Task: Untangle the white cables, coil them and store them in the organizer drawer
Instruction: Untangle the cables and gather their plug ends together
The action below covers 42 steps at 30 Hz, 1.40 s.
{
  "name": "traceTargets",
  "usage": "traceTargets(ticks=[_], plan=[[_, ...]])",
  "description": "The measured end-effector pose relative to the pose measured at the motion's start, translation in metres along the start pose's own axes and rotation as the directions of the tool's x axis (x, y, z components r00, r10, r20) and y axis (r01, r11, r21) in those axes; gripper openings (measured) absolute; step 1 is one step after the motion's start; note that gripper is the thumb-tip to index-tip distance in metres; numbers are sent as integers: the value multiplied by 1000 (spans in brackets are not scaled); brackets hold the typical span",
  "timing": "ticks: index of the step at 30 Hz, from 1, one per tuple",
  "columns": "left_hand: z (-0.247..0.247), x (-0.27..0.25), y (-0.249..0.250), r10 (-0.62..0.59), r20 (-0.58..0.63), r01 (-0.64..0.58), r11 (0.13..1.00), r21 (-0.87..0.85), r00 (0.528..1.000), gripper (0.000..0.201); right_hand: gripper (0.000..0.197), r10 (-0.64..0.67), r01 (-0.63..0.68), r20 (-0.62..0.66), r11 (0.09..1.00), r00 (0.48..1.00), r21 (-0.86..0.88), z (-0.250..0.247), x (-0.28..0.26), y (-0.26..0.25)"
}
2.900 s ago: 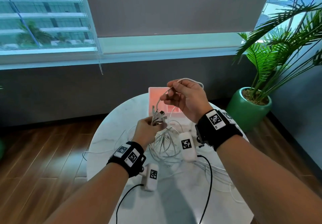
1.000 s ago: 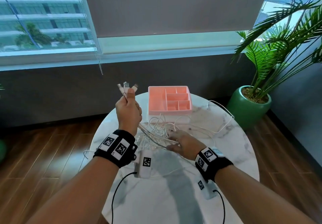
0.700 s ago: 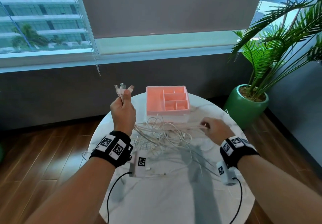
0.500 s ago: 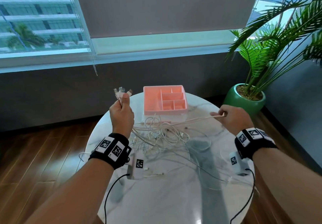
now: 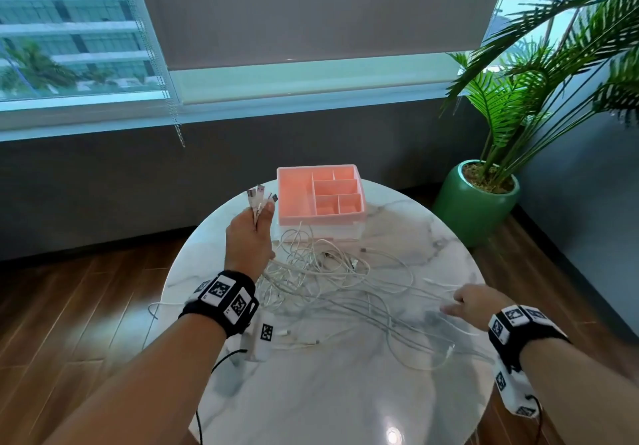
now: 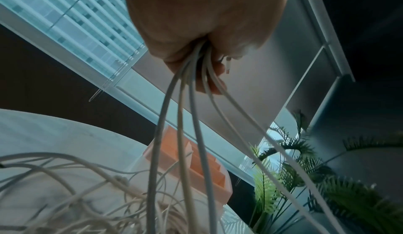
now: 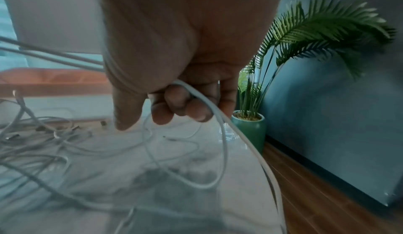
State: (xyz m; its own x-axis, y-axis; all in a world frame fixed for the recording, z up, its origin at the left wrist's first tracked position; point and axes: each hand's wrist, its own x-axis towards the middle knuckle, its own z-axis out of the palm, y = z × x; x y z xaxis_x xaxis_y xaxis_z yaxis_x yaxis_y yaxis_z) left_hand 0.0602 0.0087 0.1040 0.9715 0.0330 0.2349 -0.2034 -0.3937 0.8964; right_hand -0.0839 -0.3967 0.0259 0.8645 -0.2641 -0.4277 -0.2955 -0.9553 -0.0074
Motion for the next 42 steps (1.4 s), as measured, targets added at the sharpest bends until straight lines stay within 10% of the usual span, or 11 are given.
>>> traceTargets(ticks=[8,12,15,18,22,32,42], plan=[[2,-4,-8,143,116,-170,946,275,983,47,39,-97,87,209,995,973,56,-3,4,-44],[3,-6,2,171,102,-192,945,265,980,38,105,-332,316,4,903,943,291,-40,-5,-121],[6,-6,5,163,103,-182,960,212,981,37,116,-497,523,-166,780,851,345,-61,-22,-195],[7,-7,10,123,118,-139,981,134,985,40,99,-537,520,-102,726,837,450,-64,-34,-258],[3,-12,16,74,88,-75,997,-2,993,42,25,-579,511,-102,605,809,611,-42,-34,-291],[-10,-43,-73,93,72,-109,959,263,993,32,44,-538,540,-50,841,841,32,12,-18,-227],[-17,-56,-94,-103,5,99,966,240,995,23,64,-398,400,-38,911,916,96,22,-16,-153]])
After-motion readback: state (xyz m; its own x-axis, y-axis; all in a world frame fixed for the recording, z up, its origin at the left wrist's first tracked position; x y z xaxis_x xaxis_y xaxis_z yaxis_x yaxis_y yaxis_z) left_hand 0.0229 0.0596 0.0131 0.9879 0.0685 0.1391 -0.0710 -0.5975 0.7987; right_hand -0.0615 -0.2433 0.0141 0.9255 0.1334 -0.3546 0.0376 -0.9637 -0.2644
